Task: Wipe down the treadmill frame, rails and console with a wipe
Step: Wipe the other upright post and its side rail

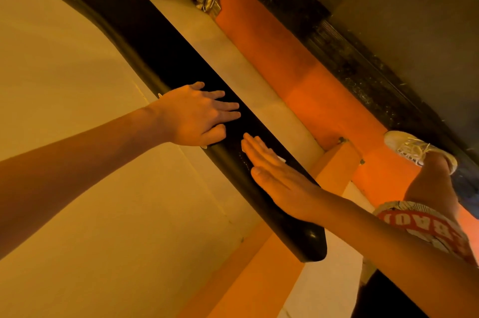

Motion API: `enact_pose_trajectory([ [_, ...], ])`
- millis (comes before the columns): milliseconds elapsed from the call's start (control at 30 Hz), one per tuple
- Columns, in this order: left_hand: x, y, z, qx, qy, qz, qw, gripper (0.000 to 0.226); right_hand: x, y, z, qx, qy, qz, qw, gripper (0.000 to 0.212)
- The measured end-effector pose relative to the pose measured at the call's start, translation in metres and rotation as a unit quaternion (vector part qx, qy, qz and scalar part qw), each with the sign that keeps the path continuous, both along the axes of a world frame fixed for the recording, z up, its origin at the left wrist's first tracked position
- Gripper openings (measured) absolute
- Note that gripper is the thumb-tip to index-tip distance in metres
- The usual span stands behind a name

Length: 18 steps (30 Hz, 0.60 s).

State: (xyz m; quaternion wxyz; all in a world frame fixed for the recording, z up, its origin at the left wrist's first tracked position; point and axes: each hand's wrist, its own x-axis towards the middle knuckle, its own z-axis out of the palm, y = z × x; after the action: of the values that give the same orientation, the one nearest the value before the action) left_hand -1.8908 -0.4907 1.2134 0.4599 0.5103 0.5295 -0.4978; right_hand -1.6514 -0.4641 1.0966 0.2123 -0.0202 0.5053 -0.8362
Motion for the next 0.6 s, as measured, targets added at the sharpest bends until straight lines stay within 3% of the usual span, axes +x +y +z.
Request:
enact_pose_trajectory([
  [200,0.002,-0.001,-0.001,0.017,0.004,0.002,1.000,0.093,-0.023,0.005,-0.032,0.027,-0.076,0.018,0.997,0.049],
  [400,0.002,-0.002,-0.001,0.037,-0.002,-0.010,0.999,0.092,-0.004,0.001,-0.004,-0.001,0.008,0.002,1.000,0.051],
  [600,0.002,-0.004,-0.001,0.068,-0.010,-0.010,0.998,0.090,-0.026,0.009,-0.031,0.036,-0.028,0.022,0.999,0.048],
])
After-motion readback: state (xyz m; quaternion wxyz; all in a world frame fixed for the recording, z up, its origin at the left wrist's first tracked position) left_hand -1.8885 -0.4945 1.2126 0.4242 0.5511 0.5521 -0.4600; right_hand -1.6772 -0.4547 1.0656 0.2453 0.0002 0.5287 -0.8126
